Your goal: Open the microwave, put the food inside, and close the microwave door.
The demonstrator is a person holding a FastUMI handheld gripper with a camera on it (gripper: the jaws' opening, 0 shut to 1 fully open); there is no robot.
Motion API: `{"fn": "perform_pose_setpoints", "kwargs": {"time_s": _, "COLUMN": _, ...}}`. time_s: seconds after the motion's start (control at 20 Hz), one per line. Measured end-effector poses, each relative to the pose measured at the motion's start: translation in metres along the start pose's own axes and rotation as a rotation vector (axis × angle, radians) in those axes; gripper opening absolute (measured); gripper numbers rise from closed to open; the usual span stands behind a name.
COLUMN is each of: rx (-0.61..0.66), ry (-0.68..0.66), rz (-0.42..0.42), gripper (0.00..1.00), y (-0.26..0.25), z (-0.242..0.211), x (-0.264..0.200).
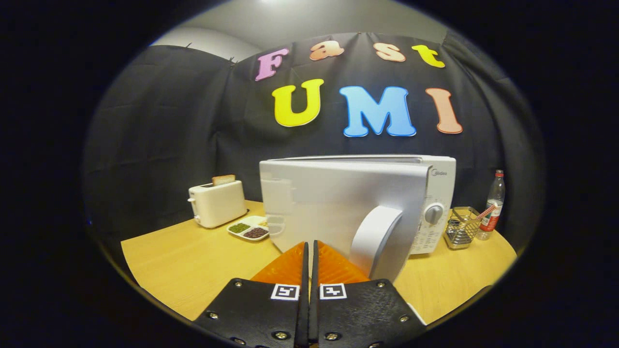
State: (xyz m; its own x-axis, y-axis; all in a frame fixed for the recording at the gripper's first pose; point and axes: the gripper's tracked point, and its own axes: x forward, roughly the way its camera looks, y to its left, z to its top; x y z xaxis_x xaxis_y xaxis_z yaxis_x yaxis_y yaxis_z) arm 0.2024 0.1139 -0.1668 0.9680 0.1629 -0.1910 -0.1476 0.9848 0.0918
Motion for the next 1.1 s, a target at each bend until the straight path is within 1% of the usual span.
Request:
{"fn": "perform_pose_setpoints", "kwargs": {"time_s": 0.25, "rx": -0.018, "ry": 0.007, "rz": -0.126, "gripper": 0.01, "y": -0.055, "z": 0.003, "x": 0.025}}
{"fn": "perform_pose_setpoints", "kwargs": {"time_s": 0.4, "rx": -0.008, "ry": 0.007, "rz": -0.180, "gripper": 0.01, "y": -0.077, "z": 0.005, "x": 0.042}}
{"fn": "perform_pose_setpoints", "kwargs": {"time_s": 0.55, "rx": 0.004, "ry": 0.004, "rz": -0.226, "gripper": 0.01, "y": -0.091, "z": 0.010, "x": 0.061}}
{"fn": "perform_pose_setpoints", "kwargs": {"time_s": 0.65, "rx": -0.009, "ry": -0.003, "rz": -0.254, "gripper": 0.01, "y": -0.099, "z": 0.015, "x": 0.073}}
{"fn": "perform_pose_setpoints", "kwargs": {"time_s": 0.9, "rx": -0.069, "ry": -0.021, "rz": -0.314, "gripper": 0.01, "y": -0.115, "z": 0.021, "x": 0.105}}
{"fn": "perform_pose_setpoints", "kwargs": {"time_s": 1.05, "rx": -0.124, "ry": -0.036, "rz": -0.338, "gripper": 0.01, "y": -0.116, "z": 0.023, "x": 0.111}}
{"fn": "perform_pose_setpoints", "kwargs": {"time_s": 1.1, "rx": -0.147, "ry": -0.035, "rz": -0.347, "gripper": 0.02, "y": -0.118, "z": 0.024, "x": 0.113}}
